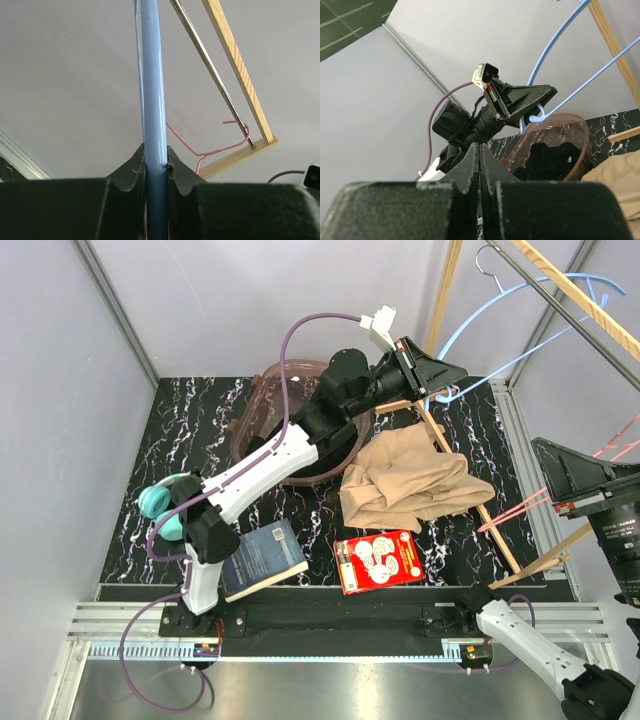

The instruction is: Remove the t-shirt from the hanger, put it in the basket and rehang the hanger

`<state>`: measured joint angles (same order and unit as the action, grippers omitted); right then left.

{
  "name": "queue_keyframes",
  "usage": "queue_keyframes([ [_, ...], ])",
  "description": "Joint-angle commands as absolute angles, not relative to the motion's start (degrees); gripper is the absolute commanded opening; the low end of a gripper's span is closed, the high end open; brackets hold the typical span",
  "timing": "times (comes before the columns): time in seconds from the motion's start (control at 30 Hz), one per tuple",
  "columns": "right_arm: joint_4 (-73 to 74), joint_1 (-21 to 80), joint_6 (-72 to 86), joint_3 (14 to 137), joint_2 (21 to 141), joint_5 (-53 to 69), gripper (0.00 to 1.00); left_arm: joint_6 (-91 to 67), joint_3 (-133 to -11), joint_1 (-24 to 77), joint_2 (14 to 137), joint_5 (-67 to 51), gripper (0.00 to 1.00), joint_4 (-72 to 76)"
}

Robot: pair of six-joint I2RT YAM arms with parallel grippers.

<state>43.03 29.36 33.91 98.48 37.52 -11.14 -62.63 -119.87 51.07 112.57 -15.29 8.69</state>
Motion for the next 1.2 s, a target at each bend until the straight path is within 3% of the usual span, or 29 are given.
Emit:
queue_keyframes([
  [0.0,42.28,29.71,32.52,99.67,36.83,-13.09,0.00,-62.93,-123.22,51.24,112.24,-16.52,0.00,14.85],
  [0.97,41.66,29.71,32.87,98.26,35.33,-13.54,0.00,-62.05,-128.59,53.09,117.96,-17.85,0.00,9.32],
  [1.03,41.66,29.79,32.87,97.91,35.42,-13.45,0.00,-61.00,-126.49,53.09,116.90,-17.49,0.02,9.32],
  [1.17,41.66,29.71,32.17,97.21,36.47,-13.27,0.00,-59.15,-124.99,52.65,114.71,-17.23,0.28,7.65],
])
